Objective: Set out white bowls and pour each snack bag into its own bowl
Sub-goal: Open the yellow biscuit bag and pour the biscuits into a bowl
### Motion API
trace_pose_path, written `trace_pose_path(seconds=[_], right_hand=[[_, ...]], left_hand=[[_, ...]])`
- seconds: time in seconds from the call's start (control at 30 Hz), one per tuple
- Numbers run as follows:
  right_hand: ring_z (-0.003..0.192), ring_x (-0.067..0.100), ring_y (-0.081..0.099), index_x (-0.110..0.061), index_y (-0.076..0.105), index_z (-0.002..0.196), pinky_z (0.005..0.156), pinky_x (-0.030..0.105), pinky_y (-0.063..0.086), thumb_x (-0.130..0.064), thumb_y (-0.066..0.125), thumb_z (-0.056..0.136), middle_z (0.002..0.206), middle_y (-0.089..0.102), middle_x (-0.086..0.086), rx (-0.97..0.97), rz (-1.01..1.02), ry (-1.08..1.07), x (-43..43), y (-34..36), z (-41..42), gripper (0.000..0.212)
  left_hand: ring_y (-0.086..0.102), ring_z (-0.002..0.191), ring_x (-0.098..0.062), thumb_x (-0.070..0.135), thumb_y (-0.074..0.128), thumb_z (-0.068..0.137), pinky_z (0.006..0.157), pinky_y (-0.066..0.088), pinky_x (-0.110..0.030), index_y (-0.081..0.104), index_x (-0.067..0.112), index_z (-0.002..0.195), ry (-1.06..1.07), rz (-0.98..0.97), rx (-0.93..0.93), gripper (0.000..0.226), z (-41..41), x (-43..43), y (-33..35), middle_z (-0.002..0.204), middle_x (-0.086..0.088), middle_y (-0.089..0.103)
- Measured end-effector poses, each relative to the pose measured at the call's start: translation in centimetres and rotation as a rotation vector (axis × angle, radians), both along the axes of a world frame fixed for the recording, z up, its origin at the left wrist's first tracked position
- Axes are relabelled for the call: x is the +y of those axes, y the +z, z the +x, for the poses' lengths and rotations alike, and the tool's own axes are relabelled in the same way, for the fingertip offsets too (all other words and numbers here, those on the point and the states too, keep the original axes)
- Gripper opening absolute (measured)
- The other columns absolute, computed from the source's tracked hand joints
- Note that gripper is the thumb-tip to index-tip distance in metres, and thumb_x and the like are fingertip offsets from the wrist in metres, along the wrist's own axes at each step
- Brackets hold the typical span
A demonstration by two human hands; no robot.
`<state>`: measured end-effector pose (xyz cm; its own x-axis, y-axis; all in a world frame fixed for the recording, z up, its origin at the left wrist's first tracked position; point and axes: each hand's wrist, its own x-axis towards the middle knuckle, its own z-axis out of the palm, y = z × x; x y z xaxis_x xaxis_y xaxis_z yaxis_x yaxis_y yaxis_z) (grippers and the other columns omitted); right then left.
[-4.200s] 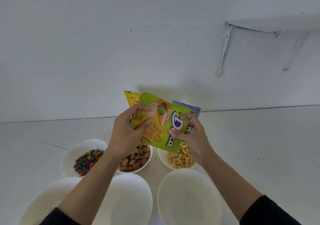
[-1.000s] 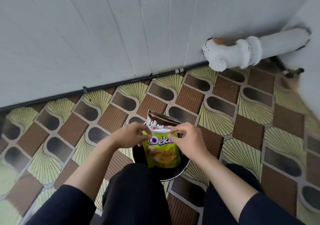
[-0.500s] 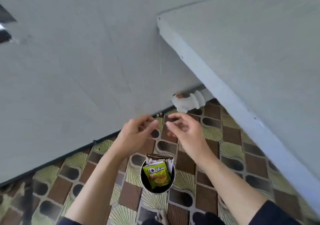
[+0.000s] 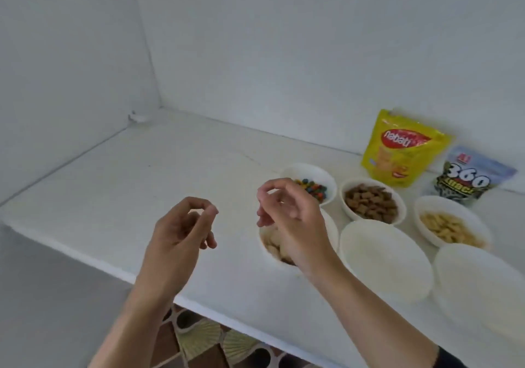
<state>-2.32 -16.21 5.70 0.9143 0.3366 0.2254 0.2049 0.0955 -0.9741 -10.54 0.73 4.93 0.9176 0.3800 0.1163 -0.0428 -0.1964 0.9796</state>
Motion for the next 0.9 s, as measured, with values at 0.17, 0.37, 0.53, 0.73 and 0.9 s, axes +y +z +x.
trace_pose_path(seconds=[0.17, 0.37, 0.53, 0.73, 0.9], right_hand=[[0.065, 0.017, 0.063, -0.012, 0.066, 0.092, 0.068, 0.031, 0.053, -0.013, 0.068, 0.094, 0.071, 0.066, -0.002, -0.12, -0.013, -0.314, -10.3, 1.0, 7.8, 0.003], [0.089, 0.011, 0.064, -0.021, 0.066, 0.091, 0.077, 0.035, 0.055, -0.017, 0.07, 0.092, 0.092, 0.069, -0.007, -0.17, -0.192, -0.695, -21.2, 0.7, 18.0, 0.006], [0.106, 0.003, 0.055, -0.026, 0.065, 0.095, 0.09, 0.04, 0.054, -0.02, 0.069, 0.092, 0.109, 0.058, -0.006, -0.187, -0.348, -0.807, -26.6, -0.1, 25.0, 0.007], [0.121, 0.017, 0.048, -0.026, 0.065, 0.096, 0.098, 0.035, 0.043, -0.019, 0.068, 0.088, 0.125, 0.043, -0.004, -0.126, -0.537, -0.89, -28.3, -1.5, 30.4, 0.012], [0.105, 0.019, 0.054, -0.025, 0.065, 0.094, 0.087, 0.035, 0.045, -0.009, 0.063, 0.09, 0.112, 0.055, -0.003, -0.093, -0.474, -0.916, -27.9, -2.9, 31.7, 0.016]], left_hand=[[0.058, 0.061, -0.013, 0.027, 0.059, 0.1, 0.063, 0.049, -0.017, 0.066, 0.017, 0.09, -0.222, 0.031, -0.011, 0.015, 11.1, -7.7, 1.5, 0.068, -0.022, 0.06], [0.069, 0.085, -0.009, 0.03, 0.062, 0.099, 0.072, 0.055, -0.024, 0.069, 0.02, 0.092, -0.337, 0.087, 0.062, 0.013, 24.3, -16.9, 1.7, 0.092, 0.001, 0.07], [0.064, 0.108, -0.015, 0.027, 0.065, 0.097, 0.093, 0.052, -0.037, 0.07, 0.024, 0.087, -0.323, 0.056, 0.103, 0.012, 34.7, -22.8, 0.7, 0.113, 0.003, 0.067], [0.044, 0.131, -0.005, 0.032, 0.076, 0.087, 0.11, 0.034, -0.032, 0.073, 0.033, 0.089, -0.301, 0.061, 0.125, 0.003, 42.8, -27.1, -0.4, 0.136, 0.01, 0.05], [0.063, 0.109, -0.007, 0.022, 0.075, 0.089, 0.087, 0.048, -0.024, 0.077, 0.025, 0.087, -0.341, -0.138, 0.177, 0.004, 44.8, -28.9, -1.1, 0.112, 0.005, 0.073]])
